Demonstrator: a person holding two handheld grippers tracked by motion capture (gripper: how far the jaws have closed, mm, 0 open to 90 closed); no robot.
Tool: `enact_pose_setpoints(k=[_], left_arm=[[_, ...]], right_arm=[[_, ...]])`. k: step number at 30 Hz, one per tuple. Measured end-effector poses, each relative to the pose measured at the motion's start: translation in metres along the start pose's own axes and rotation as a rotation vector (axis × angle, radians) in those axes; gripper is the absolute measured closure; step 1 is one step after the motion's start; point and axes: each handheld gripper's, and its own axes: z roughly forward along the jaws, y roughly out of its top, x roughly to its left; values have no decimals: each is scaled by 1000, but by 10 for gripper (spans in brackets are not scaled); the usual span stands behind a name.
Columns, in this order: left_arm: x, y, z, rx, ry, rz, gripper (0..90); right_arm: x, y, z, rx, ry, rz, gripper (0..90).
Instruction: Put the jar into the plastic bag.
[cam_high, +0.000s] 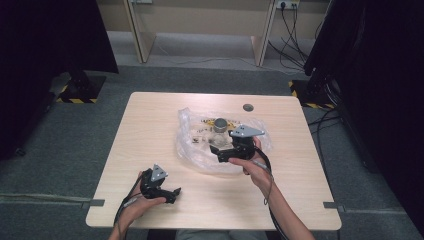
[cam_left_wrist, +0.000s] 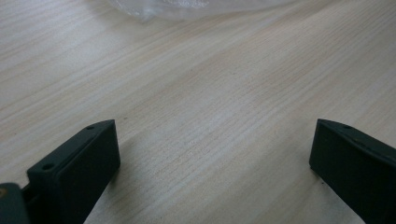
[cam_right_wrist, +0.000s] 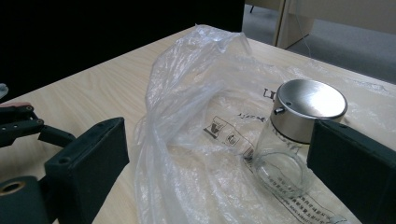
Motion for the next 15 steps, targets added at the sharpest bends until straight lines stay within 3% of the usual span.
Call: enact_pose_setpoints(k=[15], left_arm=[[0,0,0,0,0,0,11]], right_arm=[[23,-14,-13,-19,37,-46,59]])
